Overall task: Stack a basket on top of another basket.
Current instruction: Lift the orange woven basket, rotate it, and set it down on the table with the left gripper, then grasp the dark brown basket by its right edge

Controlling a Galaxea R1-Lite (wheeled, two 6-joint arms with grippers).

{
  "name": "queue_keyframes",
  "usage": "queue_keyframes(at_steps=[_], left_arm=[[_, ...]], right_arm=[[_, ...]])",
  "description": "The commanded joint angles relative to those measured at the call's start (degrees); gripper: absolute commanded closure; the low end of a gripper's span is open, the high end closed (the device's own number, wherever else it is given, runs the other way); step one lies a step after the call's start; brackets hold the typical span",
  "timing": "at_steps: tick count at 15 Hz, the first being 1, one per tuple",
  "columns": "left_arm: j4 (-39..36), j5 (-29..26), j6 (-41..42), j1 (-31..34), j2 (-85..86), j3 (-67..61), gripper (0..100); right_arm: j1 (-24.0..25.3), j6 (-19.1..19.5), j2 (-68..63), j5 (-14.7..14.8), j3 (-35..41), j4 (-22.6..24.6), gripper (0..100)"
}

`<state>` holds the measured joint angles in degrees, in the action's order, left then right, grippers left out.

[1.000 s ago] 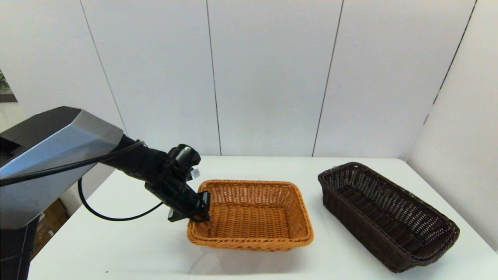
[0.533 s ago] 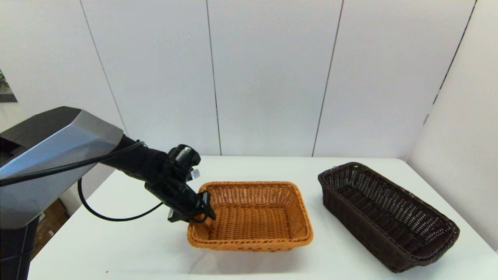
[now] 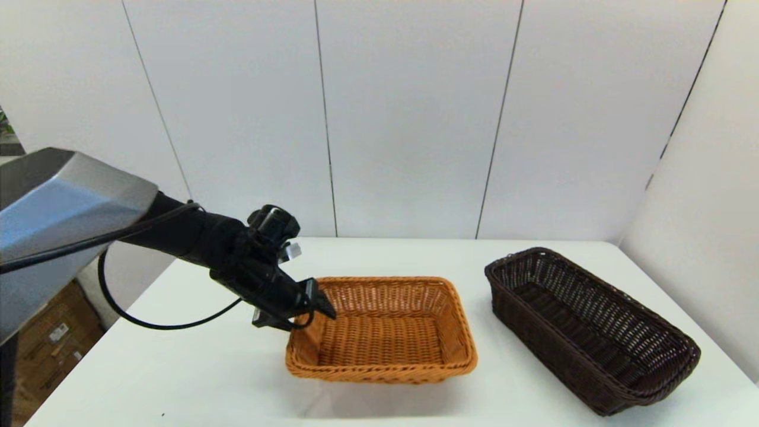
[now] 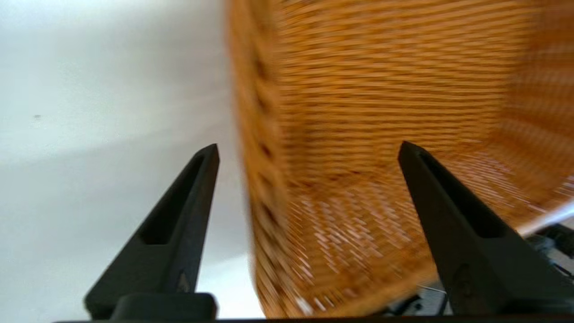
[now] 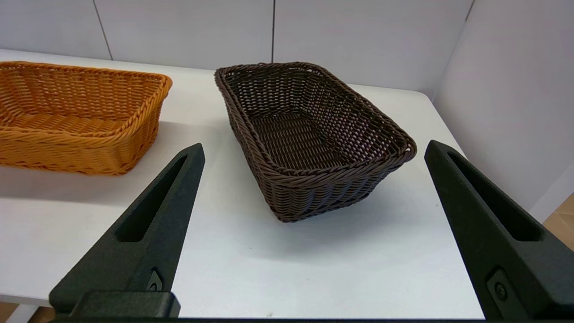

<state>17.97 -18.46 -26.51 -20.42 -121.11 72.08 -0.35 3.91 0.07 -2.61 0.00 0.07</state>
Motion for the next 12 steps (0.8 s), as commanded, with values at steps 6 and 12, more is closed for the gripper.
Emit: queue_keyframes(at_steps=[6,12], left_arm=[[12.35,1.41,5.25,-0.24,31.82,-0.54,0],[18.86,7.82,12.10,-0.24,45.79,-4.14,0]], right_arm=[[0.00,0.04,-0.07,-0.03,0.00,0.10,0],[0.00,0.04,-0.07,-0.03,0.00,0.01,0]])
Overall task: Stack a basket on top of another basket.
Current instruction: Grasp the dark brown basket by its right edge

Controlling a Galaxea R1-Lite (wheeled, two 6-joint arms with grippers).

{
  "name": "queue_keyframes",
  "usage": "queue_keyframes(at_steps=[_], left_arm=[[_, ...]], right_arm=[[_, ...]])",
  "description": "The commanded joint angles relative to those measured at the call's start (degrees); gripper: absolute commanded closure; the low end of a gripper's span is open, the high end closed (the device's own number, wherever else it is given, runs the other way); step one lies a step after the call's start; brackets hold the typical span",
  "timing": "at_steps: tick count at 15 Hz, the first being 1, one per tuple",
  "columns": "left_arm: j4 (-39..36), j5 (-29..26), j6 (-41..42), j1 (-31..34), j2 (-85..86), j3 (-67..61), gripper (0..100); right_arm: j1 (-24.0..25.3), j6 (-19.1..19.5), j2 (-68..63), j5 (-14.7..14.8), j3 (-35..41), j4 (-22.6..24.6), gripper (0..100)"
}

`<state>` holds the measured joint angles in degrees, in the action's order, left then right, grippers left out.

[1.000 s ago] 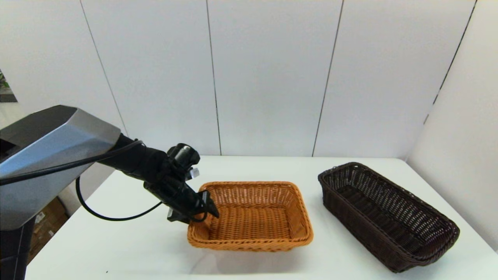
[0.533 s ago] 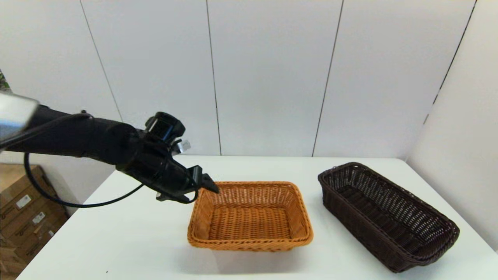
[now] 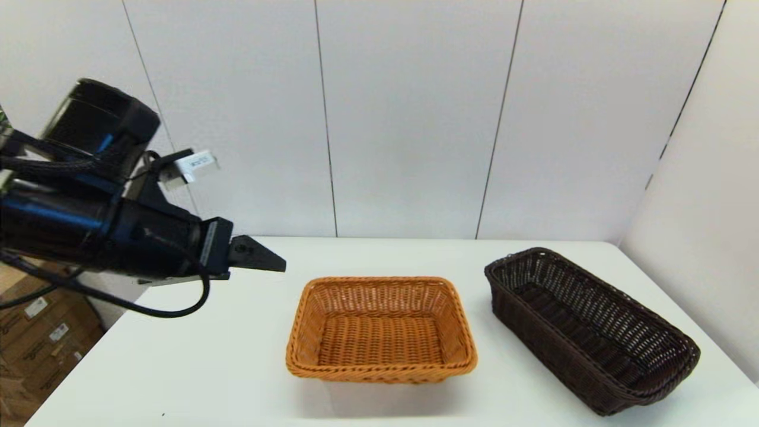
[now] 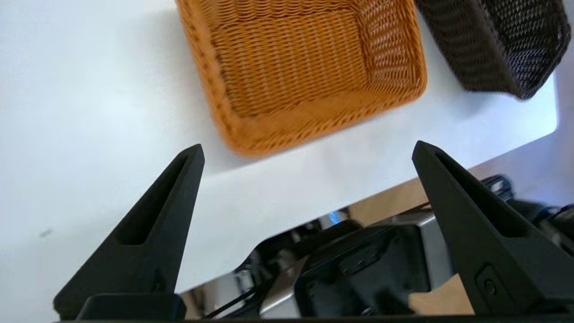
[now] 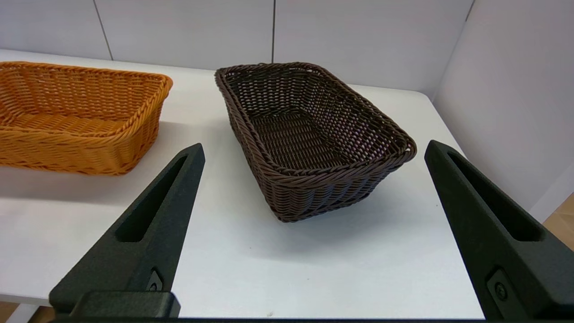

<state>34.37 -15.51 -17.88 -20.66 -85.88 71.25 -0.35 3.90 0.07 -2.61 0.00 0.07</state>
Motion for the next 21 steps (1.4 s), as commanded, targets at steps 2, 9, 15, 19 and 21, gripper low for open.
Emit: queue_keyframes(at_steps=[2,9,15,19,21], left_arm=[[2.46,7.51,4.08,-0.08,16.45,-7.88,0],[-1.58,16.56,23.95,10.47,36.93,-23.35,0],[-7.38,16.39,31.51,15.21,58.37,-37.68,0],[-12.83,12.43,31.24,19.34,71.56,-47.79,0],[-13.10,12.08,31.07,21.37,74.81,-49.72,0]], right_arm=[[0.00,0.05,-0.07,-0.03,-0.09,0.01,0],[0.00,0.05,-0.07,-0.03,0.00,0.01,0],[0.00,0.05,-0.07,-0.03,0.00,0.10,0],[0.00,0.05,-0.07,-0.03,0.00,0.01,0],[0.00,0.05,-0.07,-0.03,0.00,0.10,0]])
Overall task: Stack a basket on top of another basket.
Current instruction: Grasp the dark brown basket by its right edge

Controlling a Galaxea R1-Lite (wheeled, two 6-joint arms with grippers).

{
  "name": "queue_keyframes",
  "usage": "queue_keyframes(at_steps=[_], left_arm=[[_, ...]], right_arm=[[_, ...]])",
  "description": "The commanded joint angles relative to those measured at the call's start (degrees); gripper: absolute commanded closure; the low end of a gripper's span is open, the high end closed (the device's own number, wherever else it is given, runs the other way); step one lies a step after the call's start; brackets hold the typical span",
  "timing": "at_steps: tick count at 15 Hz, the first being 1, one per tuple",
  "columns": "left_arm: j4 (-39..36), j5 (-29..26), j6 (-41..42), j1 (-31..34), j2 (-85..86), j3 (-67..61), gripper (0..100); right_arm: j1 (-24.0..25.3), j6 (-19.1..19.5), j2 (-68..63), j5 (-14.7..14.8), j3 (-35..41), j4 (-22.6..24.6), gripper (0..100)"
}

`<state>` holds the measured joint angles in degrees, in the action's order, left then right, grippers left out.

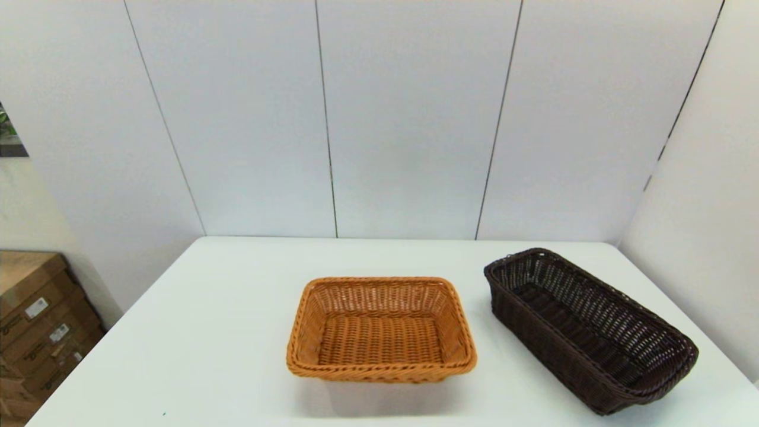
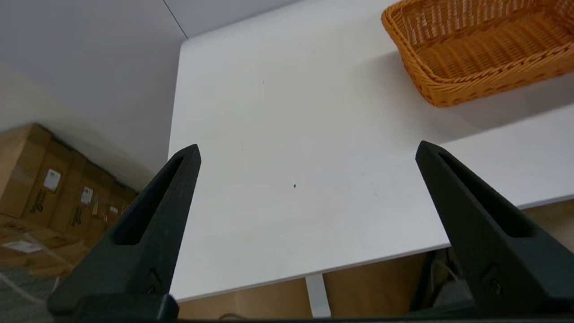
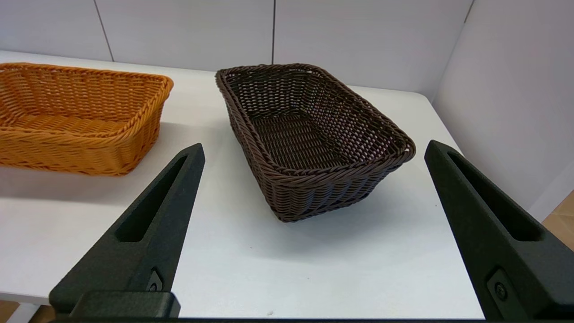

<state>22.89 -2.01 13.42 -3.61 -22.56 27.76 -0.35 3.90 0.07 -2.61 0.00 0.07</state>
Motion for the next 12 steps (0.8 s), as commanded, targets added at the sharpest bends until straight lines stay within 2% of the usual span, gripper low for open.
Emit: queue_keyframes(at_steps=[1,4,9,11,12], left_arm=[[-1.62,-2.21,-0.41,4.58,12.37,-7.46,0],[-4.61,-2.21,-3.14,4.58,12.37,-9.48,0],[-31.42,-2.47,-2.08,4.40,17.03,-28.02,0],[-30.10,-2.30,-2.35,4.40,18.43,-27.85,0],[-27.02,-2.38,-2.17,4.31,20.98,-27.85,0]], right_arm=[[0.00,0.05,-0.07,-0.03,0.00,0.01,0],[0.00,0.05,-0.07,-0.03,0.00,0.01,0],[0.00,0.05,-0.07,-0.03,0.00,0.01,0],[0.00,0.05,-0.07,-0.03,0.00,0.01,0],[0.00,0.05,-0.07,-0.03,0.00,0.01,0]])
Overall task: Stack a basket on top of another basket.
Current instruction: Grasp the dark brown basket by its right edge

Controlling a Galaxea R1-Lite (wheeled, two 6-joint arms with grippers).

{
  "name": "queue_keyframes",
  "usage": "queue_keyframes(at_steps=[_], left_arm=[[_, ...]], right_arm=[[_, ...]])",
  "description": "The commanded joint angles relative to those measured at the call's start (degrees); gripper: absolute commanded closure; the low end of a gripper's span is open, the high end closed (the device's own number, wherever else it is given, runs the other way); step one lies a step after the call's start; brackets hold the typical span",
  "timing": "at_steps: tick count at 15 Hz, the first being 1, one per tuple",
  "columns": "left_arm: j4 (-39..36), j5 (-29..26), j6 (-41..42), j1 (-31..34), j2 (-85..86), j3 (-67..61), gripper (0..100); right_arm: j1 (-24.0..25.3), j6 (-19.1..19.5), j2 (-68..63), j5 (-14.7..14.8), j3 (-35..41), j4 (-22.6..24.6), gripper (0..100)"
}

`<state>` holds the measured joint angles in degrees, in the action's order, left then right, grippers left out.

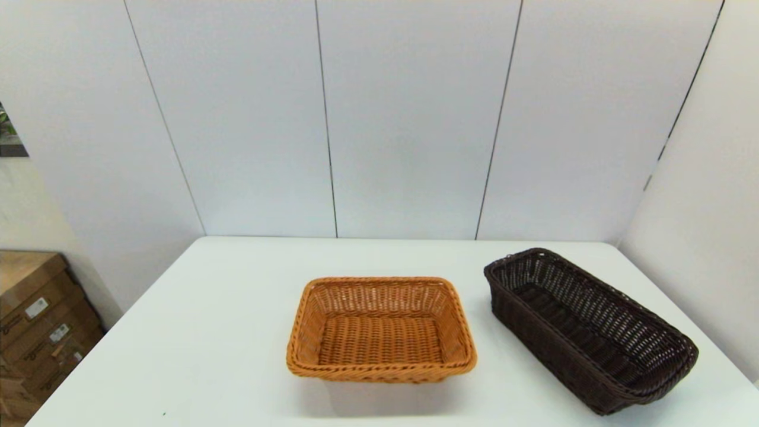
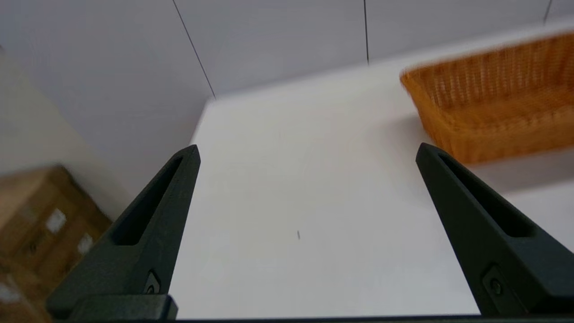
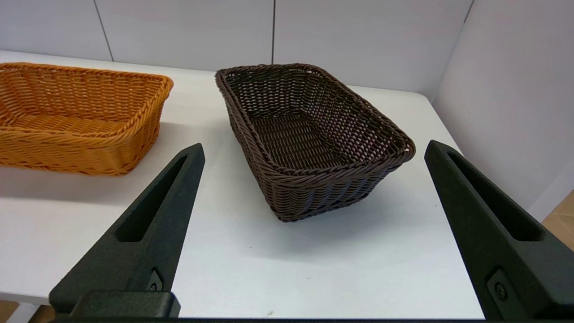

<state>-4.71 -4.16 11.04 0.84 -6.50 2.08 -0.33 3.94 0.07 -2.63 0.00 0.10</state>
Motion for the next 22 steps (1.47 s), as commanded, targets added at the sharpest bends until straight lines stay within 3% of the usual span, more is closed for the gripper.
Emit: queue_keyframes(at_steps=[1,8,22], left_arm=[[3.65,-0.06,0.12,-0.31,6.59,-2.17,0],[5.15,2.57,-7.00,-0.31,6.59,-2.17,0],[5.15,2.49,-7.44,-0.31,6.59,-2.17,0]], right_arm=[[-0.02,0.02,-0.07,0.00,0.00,-0.01,0],[-0.02,0.02,-0.07,0.00,0.00,-0.01,0],[-0.02,0.02,-0.07,0.00,0.00,-0.01,0]])
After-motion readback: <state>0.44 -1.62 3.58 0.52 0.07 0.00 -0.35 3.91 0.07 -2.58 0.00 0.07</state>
